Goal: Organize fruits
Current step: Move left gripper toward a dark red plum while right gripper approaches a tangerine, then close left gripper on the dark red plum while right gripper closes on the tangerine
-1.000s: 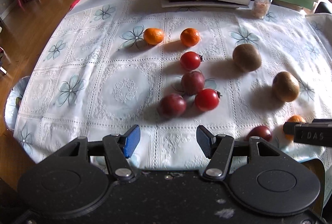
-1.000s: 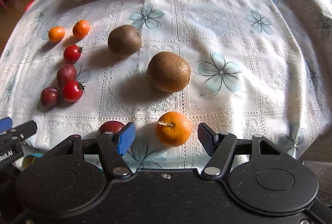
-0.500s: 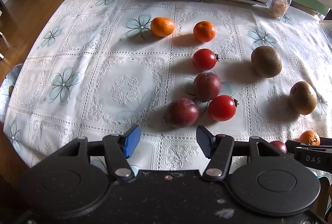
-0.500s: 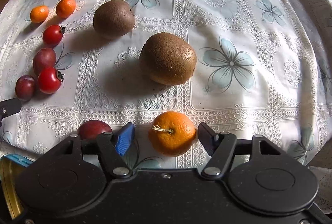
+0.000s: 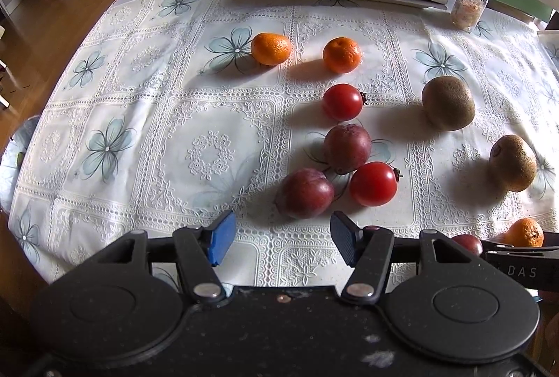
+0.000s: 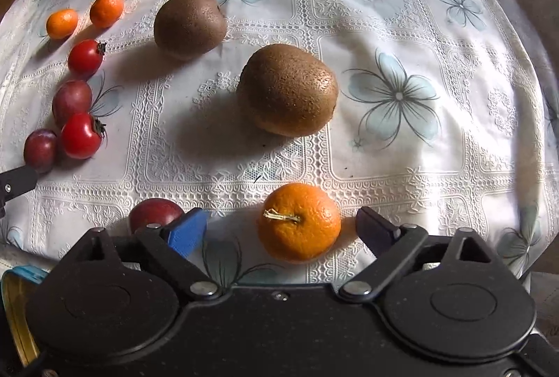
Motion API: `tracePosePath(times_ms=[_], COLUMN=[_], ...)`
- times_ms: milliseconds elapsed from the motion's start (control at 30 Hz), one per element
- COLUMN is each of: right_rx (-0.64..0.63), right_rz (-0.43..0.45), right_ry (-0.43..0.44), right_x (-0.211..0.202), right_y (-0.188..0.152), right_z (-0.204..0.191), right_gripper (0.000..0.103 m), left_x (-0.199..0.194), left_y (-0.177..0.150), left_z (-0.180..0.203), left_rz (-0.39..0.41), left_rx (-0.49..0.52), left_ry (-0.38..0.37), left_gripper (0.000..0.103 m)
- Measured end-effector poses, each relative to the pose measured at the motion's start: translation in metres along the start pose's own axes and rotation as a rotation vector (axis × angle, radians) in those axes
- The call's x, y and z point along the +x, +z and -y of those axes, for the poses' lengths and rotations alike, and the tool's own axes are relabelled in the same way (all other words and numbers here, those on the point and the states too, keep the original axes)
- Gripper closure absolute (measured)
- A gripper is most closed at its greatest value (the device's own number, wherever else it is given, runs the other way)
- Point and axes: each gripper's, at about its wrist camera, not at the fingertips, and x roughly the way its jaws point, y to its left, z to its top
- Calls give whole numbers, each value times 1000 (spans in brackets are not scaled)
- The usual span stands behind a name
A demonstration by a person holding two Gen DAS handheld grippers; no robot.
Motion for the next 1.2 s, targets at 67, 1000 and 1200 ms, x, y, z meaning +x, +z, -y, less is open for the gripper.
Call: tracePosePath(times_ms=[67,1000,1200], right_rx=[-8,143,172], right_rz=[3,-72,-57], right_ry=[2,138,171], right_x=[1,-20,-22], right_y=[-1,11,12], right_z=[-1,32,37], right_gripper=[6,50,52], left_x=[0,-2,9], left_y=[1,12,9], left_z=[0,-2,12], left_rz=[-2,10,-13], left_rx=[-3,-30,7], left_ry=[-1,-56,-50], left_gripper=[41,41,41])
